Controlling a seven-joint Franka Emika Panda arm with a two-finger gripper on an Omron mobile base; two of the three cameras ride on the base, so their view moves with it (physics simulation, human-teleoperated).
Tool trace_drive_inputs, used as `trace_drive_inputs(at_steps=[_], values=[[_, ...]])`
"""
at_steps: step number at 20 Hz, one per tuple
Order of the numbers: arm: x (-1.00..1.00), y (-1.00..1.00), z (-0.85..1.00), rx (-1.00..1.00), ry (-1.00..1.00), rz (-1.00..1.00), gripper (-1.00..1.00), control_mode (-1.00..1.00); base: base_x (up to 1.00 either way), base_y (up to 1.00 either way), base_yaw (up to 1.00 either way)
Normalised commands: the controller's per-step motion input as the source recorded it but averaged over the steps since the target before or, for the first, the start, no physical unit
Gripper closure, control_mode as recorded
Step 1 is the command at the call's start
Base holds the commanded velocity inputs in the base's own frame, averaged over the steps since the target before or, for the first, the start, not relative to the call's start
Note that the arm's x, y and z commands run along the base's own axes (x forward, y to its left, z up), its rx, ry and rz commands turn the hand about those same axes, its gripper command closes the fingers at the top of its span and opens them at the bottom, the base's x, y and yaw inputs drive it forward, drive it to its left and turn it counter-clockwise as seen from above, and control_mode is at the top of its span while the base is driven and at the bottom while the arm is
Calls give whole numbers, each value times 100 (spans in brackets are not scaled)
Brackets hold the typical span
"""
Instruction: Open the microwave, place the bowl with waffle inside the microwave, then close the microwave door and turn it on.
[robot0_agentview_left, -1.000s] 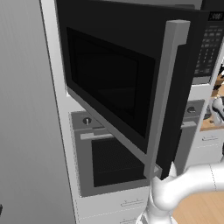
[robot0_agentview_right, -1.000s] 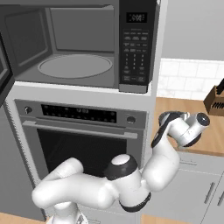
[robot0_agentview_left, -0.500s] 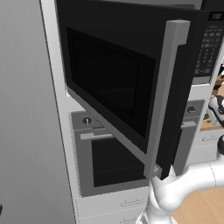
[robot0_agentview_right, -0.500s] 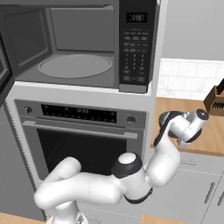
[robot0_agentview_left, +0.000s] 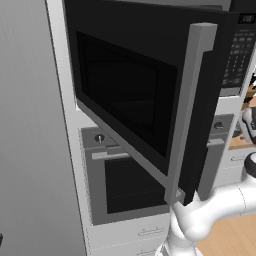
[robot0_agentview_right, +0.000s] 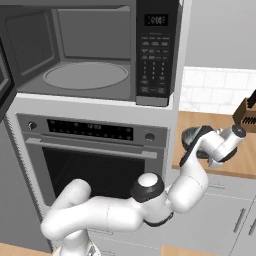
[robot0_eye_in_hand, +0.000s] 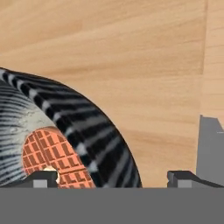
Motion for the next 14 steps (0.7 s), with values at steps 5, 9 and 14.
trace_drive_inputs(at_steps=[5,9,14], values=[[-2,0,-20,0,1,0,-100,-100,0,0,0],[-12,6,-27,0,3,0,100,-100,0,0,0],[-10,0,-7,0,1,0,100,-100,0,0,0]])
